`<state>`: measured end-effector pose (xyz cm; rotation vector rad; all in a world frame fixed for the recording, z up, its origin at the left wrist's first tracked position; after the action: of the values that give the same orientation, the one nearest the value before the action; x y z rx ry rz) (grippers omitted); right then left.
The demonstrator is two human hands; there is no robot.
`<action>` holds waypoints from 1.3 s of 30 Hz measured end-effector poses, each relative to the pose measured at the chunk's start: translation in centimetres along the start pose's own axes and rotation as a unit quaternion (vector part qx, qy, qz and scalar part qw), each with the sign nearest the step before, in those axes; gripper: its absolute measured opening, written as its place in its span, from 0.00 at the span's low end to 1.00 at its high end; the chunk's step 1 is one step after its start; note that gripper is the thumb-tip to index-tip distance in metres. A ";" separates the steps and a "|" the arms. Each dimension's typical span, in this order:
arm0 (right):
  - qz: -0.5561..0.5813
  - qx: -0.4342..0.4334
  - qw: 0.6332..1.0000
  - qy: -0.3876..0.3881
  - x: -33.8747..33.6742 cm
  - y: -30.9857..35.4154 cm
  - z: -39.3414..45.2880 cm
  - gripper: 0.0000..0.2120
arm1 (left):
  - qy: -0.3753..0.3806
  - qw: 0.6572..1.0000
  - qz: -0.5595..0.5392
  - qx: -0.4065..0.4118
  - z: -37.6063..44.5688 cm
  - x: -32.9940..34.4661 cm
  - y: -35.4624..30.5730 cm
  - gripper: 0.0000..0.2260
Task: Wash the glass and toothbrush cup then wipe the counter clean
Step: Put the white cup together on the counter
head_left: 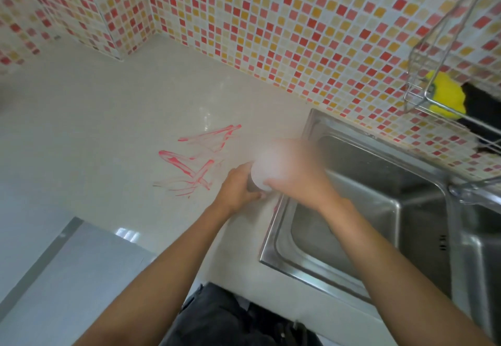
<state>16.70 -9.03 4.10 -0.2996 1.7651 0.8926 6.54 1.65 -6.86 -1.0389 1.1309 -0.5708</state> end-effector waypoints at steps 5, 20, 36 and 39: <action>-0.011 -0.017 1.000 0.021 2.0 0.1 0.8 0.39 | -0.018 0.999 -0.034 -0.017 -0.7 0.1 0.2 0.47; 0.314 0.158 0.919 0.181 5.6 -3.0 1.1 0.33 | -0.015 0.999 -0.032 -0.007 0.3 0.1 -0.2 0.38; 0.362 0.168 0.902 0.167 7.2 -3.6 0.6 0.36 | 0.002 1.000 0.010 -0.015 -0.1 0.3 -0.6 0.37; 0.367 0.162 0.901 0.164 7.3 -3.6 0.7 0.36 | 0.012 0.999 0.023 -0.022 -0.1 0.3 -0.7 0.36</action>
<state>16.50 -9.44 -4.04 0.5038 2.3582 1.0790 6.63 1.06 -6.34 -1.0442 1.1901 -0.5256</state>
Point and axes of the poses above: each hand's wrist, its own z-axis towards the middle knuckle, its own x-axis out of the palm, y = z × x, the point moved 3 cm from there along z, towards the middle knuckle, and after that the axes turned 14 degrees about x, right-handed, at the moved point
